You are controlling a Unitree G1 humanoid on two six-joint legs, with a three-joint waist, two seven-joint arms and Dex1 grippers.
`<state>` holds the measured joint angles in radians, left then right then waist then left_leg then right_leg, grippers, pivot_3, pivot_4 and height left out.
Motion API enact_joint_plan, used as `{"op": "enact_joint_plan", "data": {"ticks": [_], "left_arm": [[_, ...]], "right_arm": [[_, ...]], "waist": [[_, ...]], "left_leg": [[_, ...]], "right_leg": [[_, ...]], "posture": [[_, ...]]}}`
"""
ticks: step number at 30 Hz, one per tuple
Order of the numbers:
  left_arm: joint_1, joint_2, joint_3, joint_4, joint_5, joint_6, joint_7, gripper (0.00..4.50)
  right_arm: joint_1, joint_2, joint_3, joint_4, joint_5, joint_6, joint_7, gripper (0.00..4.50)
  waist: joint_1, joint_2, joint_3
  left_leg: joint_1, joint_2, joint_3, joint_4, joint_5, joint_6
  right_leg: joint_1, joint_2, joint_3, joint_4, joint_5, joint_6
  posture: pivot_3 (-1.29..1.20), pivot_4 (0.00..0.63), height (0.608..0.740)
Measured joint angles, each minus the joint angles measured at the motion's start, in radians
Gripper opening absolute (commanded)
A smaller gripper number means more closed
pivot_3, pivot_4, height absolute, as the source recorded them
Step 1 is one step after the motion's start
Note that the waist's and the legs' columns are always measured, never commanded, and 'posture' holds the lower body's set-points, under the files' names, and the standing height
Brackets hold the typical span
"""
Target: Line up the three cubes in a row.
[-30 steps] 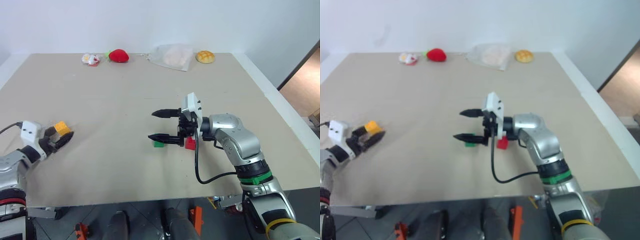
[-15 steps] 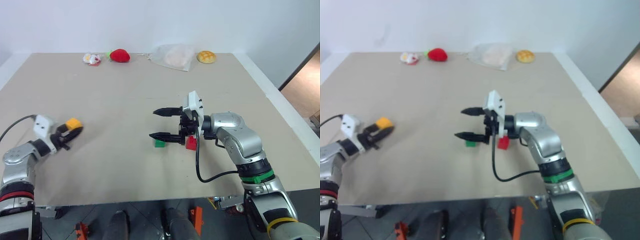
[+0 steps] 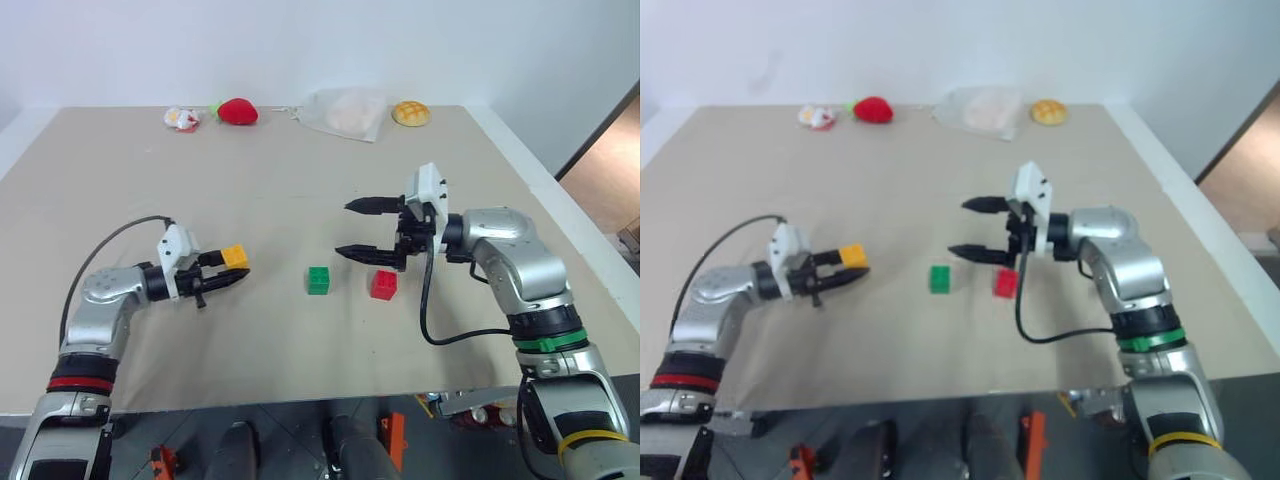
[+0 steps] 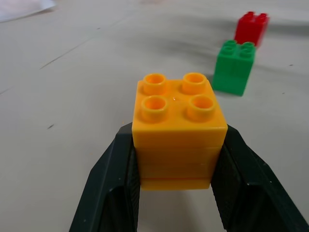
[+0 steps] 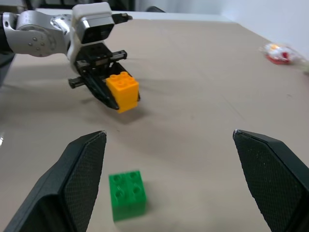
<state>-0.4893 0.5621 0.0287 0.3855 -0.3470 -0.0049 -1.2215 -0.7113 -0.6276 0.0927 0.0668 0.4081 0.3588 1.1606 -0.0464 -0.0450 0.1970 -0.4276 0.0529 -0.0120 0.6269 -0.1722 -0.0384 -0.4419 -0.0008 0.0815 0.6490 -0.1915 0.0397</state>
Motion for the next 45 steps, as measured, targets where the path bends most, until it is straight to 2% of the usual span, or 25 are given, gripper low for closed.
{"op": "enact_joint_plan", "data": {"ticks": [4, 11, 18, 28, 32, 45], "left_arm": [[-0.060, -0.036, -0.047, 0.101, 0.037, -0.048, -0.052, 1.63], [-0.155, -0.082, -0.090, 0.232, 0.067, -0.116, -0.134, 1.63], [-0.189, -0.126, -0.118, 0.344, 0.106, -0.199, -0.184, 1.63], [-0.183, -0.048, -0.091, 0.379, 0.107, -0.230, -0.229, 1.63], [-0.176, -0.045, -0.086, 0.377, 0.102, -0.234, -0.230, 1.63], [-0.172, -0.097, -0.086, 0.370, 0.104, -0.239, -0.226, 1.63]], "right_arm": [[0.101, -0.098, -0.037, -0.077, 0.038, 0.057, 0.043, 4.37], [0.198, -0.186, -0.105, -0.173, 0.091, 0.116, 0.065, 4.37], [0.222, -0.186, -0.112, -0.203, 0.100, 0.142, 0.032, 4.37], [0.221, -0.186, -0.111, -0.205, 0.101, 0.153, 0.020, 4.37], [0.197, -0.177, -0.101, -0.203, 0.100, 0.154, 0.020, 4.37], [0.190, -0.174, -0.096, -0.201, 0.098, 0.154, 0.021, 4.37]], "waist": [[0.002, 0.000, 0.000], [-0.001, 0.000, 0.000], [-0.003, 0.000, 0.000], [-0.002, 0.000, 0.000], [-0.002, 0.000, 0.000], [0.002, 0.000, 0.000]], "left_leg": [[0.000, -0.001, 0.000, 0.000, 0.000, 0.000], [0.000, -0.002, 0.000, 0.002, 0.000, 0.000], [-0.001, -0.002, 0.000, 0.005, 0.000, 0.000], [-0.001, -0.001, 0.000, 0.005, 0.000, 0.000], [-0.001, -0.001, 0.000, 0.005, 0.000, 0.000], [-0.002, -0.002, -0.001, 0.007, 0.000, 0.000]], "right_leg": [[0.000, 0.000, 0.002, 0.000, -0.001, 0.002], [0.001, 0.001, 0.003, 0.000, 0.000, 0.003], [0.001, 0.001, 0.004, 0.000, 0.001, 0.004], [0.001, 0.001, 0.004, 0.000, 0.001, 0.003], [0.001, 0.001, 0.004, 0.000, 0.001, 0.004], [0.001, 0.001, 0.004, 0.000, 0.001, 0.004]], "posture": [[0.00, 0.150, 0.740], [0.00, 0.150, 0.740], [0.00, 0.150, 0.740], [0.00, 0.150, 0.740], [0.00, 0.150, 0.740], [0.00, 0.150, 0.740]]}}
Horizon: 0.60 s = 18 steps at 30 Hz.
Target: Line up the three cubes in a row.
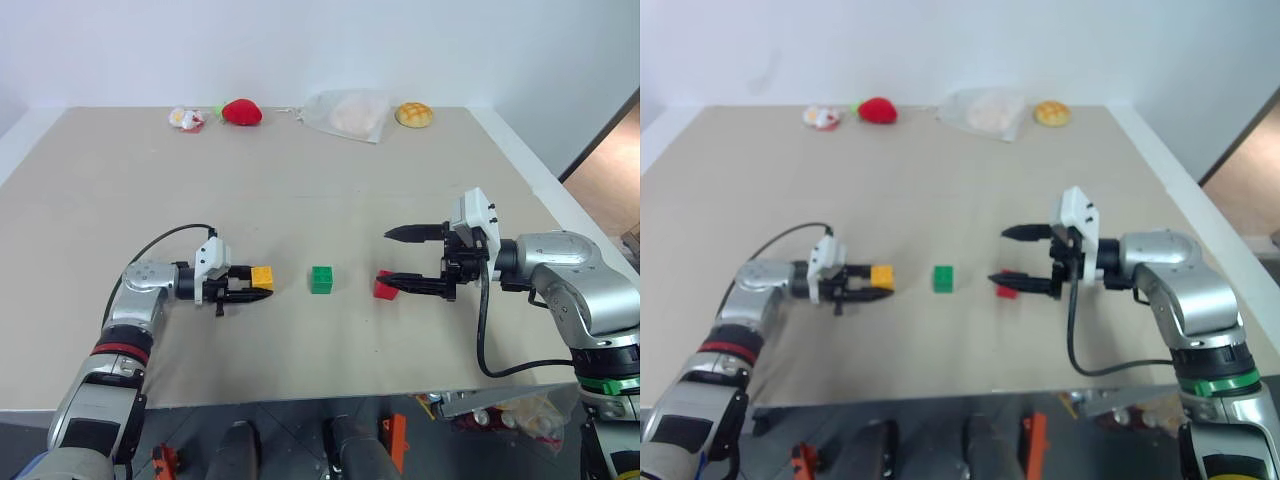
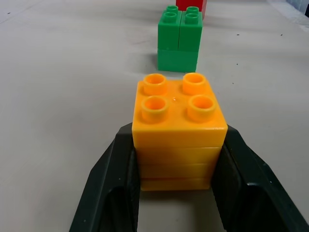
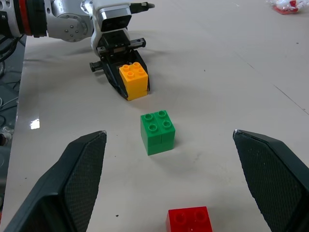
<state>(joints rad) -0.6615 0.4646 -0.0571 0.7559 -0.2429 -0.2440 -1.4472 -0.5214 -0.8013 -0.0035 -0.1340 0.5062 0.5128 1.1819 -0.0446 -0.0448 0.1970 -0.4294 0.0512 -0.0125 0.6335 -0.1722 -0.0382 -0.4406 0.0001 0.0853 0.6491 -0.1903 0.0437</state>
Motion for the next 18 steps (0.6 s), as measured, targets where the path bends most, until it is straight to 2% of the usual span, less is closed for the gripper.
{"op": "enact_joint_plan", "data": {"ticks": [4, 5, 8, 9, 10, 15, 18], "left_arm": [[0.000, -0.001, 0.000, 0.002, 0.005, -0.014, -0.001, 1.63], [0.000, -0.001, 0.000, 0.003, 0.005, -0.014, -0.001, 2.41], [-0.001, 0.000, 0.000, 0.008, 0.007, -0.018, 0.001, 3.33], [-0.001, 0.000, 0.000, 0.009, 0.008, -0.020, 0.004, 3.85], [-0.001, 0.001, 0.000, 0.010, 0.009, -0.022, 0.006, 4.00], [0.006, 0.031, 0.001, 0.010, 0.009, -0.032, 0.010, 4.00], [0.043, 0.098, 0.028, -0.005, 0.003, -0.026, 0.006, 4.00]], "right_arm": [[0.000, 0.000, 0.000, 0.002, -0.001, -0.001, 0.002, 4.37], [0.000, 0.000, 0.000, 0.003, -0.001, -0.002, 0.003, 4.37], [-0.005, 0.003, 0.000, 0.010, -0.002, -0.007, 0.006, 4.37], [-0.006, 0.005, 0.000, 0.011, -0.004, -0.009, 0.006, 4.37], [-0.006, 0.007, 0.001, 0.011, -0.005, -0.010, 0.006, 4.37], [-0.010, 0.019, 0.003, 0.013, -0.012, -0.017, 0.005, 4.37], [-0.017, 0.025, 0.005, 0.022, -0.016, -0.022, 0.005, 4.37]], "waist": [[0.000, 0.000, 0.000], [0.000, 0.000, 0.000], [0.000, 0.000, 0.000], [0.000, 0.000, 0.000], [0.000, 0.000, 0.000], [-0.005, 0.000, 0.000], [-0.018, 0.000, 0.000]], "left_leg": [[0.000, 0.000, 0.000, 0.000, 0.000, 0.000], [0.000, 0.000, 0.000, 0.000, 0.000, 0.000], [0.001, 0.000, 0.000, 0.000, 0.000, 0.000], [0.001, 0.000, 0.000, 0.000, 0.000, 0.000], [0.001, 0.000, 0.000, 0.000, 0.000, 0.000], [0.001, 0.001, 0.000, 0.000, 0.000, 0.000], [0.003, 0.003, 0.000, -0.001, 0.000, 0.000]], "right_leg": [[0.000, 0.000, 0.000, 0.000, 0.000, 0.000], [0.000, 0.000, 0.000, 0.000, 0.000, 0.000], [0.000, 0.000, 0.000, 0.000, 0.000, 0.000], [0.000, 0.000, 0.000, 0.000, 0.000, 0.000], [0.000, 0.000, 0.000, 0.000, 0.000, 0.000], [0.000, 0.001, 0.000, 0.001, 0.001, 0.000], [0.000, 0.003, 0.001, 0.001, 0.001, -0.002]], "posture": [[0.00, 0.150, 0.740], [0.00, 0.150, 0.740], [0.00, 0.150, 0.740], [0.00, 0.150, 0.740], [0.00, 0.150, 0.740], [0.00, 0.150, 0.740], [0.00, 0.150, 0.740]]}}
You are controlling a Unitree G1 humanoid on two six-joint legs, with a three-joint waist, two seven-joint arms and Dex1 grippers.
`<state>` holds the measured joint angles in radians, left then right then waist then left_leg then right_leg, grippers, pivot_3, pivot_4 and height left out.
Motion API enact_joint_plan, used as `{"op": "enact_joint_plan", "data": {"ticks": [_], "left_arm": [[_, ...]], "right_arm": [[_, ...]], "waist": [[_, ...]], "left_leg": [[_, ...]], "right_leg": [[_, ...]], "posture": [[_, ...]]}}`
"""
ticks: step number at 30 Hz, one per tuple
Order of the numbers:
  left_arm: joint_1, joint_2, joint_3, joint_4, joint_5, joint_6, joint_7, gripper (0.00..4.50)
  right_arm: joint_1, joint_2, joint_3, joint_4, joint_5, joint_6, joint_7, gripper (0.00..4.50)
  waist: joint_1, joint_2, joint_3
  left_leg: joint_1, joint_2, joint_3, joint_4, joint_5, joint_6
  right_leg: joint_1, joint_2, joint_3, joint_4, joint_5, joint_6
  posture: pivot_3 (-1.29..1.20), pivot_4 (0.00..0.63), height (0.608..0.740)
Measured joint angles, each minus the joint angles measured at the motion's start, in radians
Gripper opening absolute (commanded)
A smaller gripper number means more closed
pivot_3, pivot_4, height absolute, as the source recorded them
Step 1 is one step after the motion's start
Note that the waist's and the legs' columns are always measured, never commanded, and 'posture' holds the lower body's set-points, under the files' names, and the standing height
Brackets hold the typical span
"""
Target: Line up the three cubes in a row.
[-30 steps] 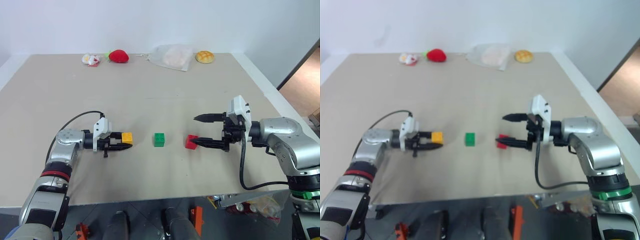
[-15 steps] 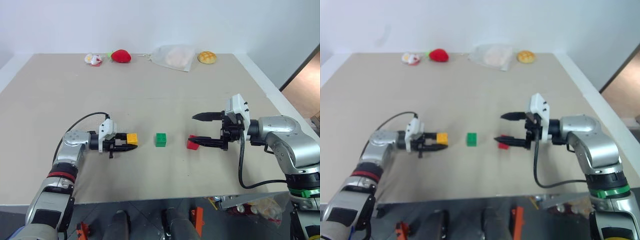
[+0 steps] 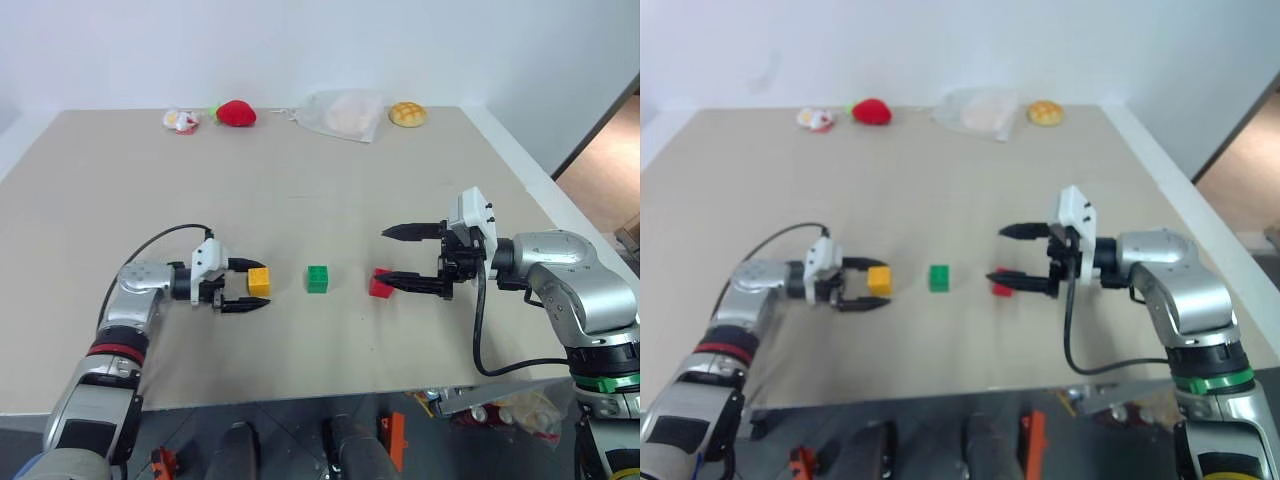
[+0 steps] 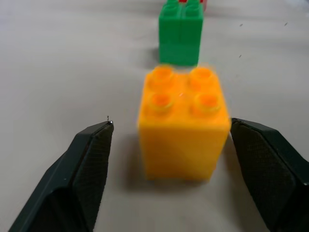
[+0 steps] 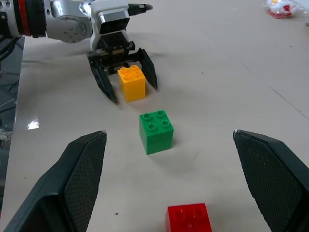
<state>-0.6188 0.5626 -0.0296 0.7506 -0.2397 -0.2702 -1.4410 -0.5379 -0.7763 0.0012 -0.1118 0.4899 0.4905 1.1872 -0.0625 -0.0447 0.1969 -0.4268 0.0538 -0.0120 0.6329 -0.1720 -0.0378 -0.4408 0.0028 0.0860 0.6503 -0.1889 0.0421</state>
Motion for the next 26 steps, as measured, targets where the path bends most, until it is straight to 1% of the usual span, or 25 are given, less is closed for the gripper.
{"op": "enact_joint_plan", "data": {"ticks": [4, 5, 8, 10, 11, 12, 14, 16, 18, 21, 26], "left_arm": [[0.108, 0.140, 0.055, -0.074, -0.036, 0.051, -0.032, 4.00], [0.122, 0.155, 0.063, -0.084, -0.038, 0.056, -0.035, 4.00], [0.229, 0.240, 0.111, -0.176, -0.081, 0.125, -0.059, 4.00], [0.353, 0.312, 0.189, -0.293, -0.132, 0.232, -0.040, 4.00], [0.371, 0.322, 0.209, -0.314, -0.144, 0.262, -0.026, 4.00], [0.414, 0.324, 0.255, -0.381, -0.172, 0.323, 0.020, 4.00], [0.460, 0.320, 0.300, -0.454, -0.200, 0.384, 0.089, 4.00], [0.558, 0.294, 0.385, -0.602, -0.241, 0.491, 0.229, 4.00], [0.654, 0.275, 0.432, -0.740, -0.265, 0.575, 0.325, 4.00], [0.722, 0.252, 0.463, -0.852, -0.290, 0.661, 0.413, 4.00], [0.741, 0.221, 0.523, -0.939, -0.342, 0.735, 0.517, 4.00]], "right_arm": [[-0.017, 0.005, 0.001, 0.015, -0.003, -0.007, 0.008, 4.37], [-0.019, 0.005, 0.001, 0.019, -0.003, -0.009, 0.009, 4.37], [-0.035, 0.011, 0.003, 0.034, -0.005, -0.016, 0.013, 4.37], [-0.053, 0.020, 0.006, 0.065, -0.011, -0.030, 0.013, 4.37], [-0.056, 0.021, 0.006, 0.075, -0.016, -0.033, 0.011, 4.37], [-0.059, 0.027, 0.009, 0.085, -0.025, -0.042, 0.008, 4.37], [-0.055, 0.029, 0.011, 0.098, -0.035, -0.051, 0.006, 4.37], [-0.017, 0.028, 0.011, 0.121, -0.055, -0.068, 0.001, 4.37], [0.028, 0.021, 0.011, 0.167, -0.081, -0.082, -0.012, 4.37], [0.066, 0.002, 0.007, 0.212, -0.108, -0.097, -0.025, 4.37], [0.095, -0.033, -0.050, 0.216, -0.111, -0.103, -0.041, 4.37]], "waist": [[-0.013, 0.000, 0.000], [-0.013, 0.000, 0.000], [-0.013, 0.000, 0.000], [-0.016, 0.001, 0.000], [-0.016, 0.001, 0.000], [-0.013, 0.001, 0.000], [-0.010, 0.001, 0.000], [-0.009, 0.000, 0.000], [-0.010, 0.000, 0.000], [-0.010, 0.000, 0.000], [-0.012, 0.000, 0.000]], "left_leg": [[0.001, 0.003, 0.000, -0.002, 0.000, 0.000], [0.001, 0.003, 0.000, -0.002, 0.000, 0.000], [0.001, 0.005, 0.001, -0.003, 0.000, 0.000], [0.001, 0.006, 0.003, -0.004, 0.000, -0.001], [0.001, 0.006, 0.003, -0.004, 0.000, -0.001], [0.001, 0.006, 0.003, -0.005, 0.000, -0.001], [0.001, 0.007, 0.004, -0.005, 0.000, -0.001], [0.001, 0.007, 0.006, -0.005, -0.001, -0.001], [0.001, 0.007, 0.008, -0.006, -0.001, -0.002], [0.001, 0.006, 0.008, -0.006, -0.001, -0.002], [0.004, 0.006, 0.008, -0.006, -0.001, -0.002]], "right_leg": [[-0.001, 0.002, 0.000, 0.001, -0.001, -0.002], [-0.001, 0.002, -0.001, 0.001, -0.002, -0.003], [-0.001, 0.002, -0.001, 0.001, -0.002, -0.004], [-0.002, 0.002, -0.001, 0.001, -0.002, -0.004], [-0.003, 0.002, -0.001, 0.001, -0.003, -0.005], [-0.002, 0.002, -0.002, 0.001, -0.003, -0.005], [-0.002, 0.000, -0.003, 0.001, -0.003, -0.005], [-0.002, -0.001, -0.004, 0.000, -0.005, -0.005], [-0.002, -0.002, -0.003, 0.000, -0.005, -0.005], [-0.002, -0.003, -0.003, -0.001, -0.005, -0.005], [-0.001, -0.001, -0.003, 0.000, -0.004, -0.005]], "posture": [[0.00, 0.150, 0.740], [0.00, 0.150, 0.740], [0.00, 0.150, 0.740], [0.00, 0.150, 0.740], [0.00, 0.150, 0.740], [0.00, 0.150, 0.740], [0.00, 0.150, 0.740], [0.00, 0.150, 0.740], [0.00, 0.150, 0.740], [0.00, 0.150, 0.740], [0.00, 0.150, 0.740]]}}
